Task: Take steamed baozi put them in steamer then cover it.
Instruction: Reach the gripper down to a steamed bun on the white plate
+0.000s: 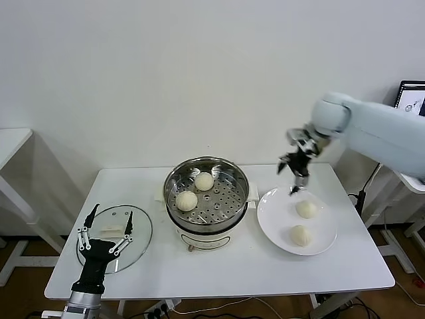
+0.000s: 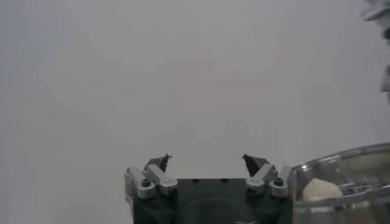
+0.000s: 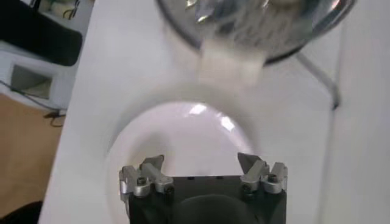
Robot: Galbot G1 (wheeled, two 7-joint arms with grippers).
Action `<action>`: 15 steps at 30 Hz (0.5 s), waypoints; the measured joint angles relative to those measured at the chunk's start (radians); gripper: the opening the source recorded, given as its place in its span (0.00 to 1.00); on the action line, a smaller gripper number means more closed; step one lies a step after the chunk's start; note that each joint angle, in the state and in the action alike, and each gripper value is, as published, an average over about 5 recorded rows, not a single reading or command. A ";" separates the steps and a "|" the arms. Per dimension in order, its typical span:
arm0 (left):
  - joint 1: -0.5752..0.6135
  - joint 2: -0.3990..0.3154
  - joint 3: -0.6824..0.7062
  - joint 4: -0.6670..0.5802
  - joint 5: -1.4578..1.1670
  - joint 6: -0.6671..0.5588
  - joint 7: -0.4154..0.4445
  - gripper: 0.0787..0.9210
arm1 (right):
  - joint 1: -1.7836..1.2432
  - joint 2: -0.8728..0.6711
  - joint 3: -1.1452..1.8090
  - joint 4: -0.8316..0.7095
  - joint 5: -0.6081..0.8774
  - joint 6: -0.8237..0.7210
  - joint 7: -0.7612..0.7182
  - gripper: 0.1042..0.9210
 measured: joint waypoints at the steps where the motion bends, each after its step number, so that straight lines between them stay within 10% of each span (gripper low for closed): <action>1: 0.001 -0.001 -0.001 0.001 0.000 0.000 0.000 0.88 | -0.021 -0.011 0.009 -0.002 -0.012 0.003 0.002 0.88; 15: 0.008 -0.006 -0.011 0.008 0.003 -0.004 -0.001 0.88 | -0.268 -0.035 0.124 -0.058 -0.123 0.023 0.050 0.88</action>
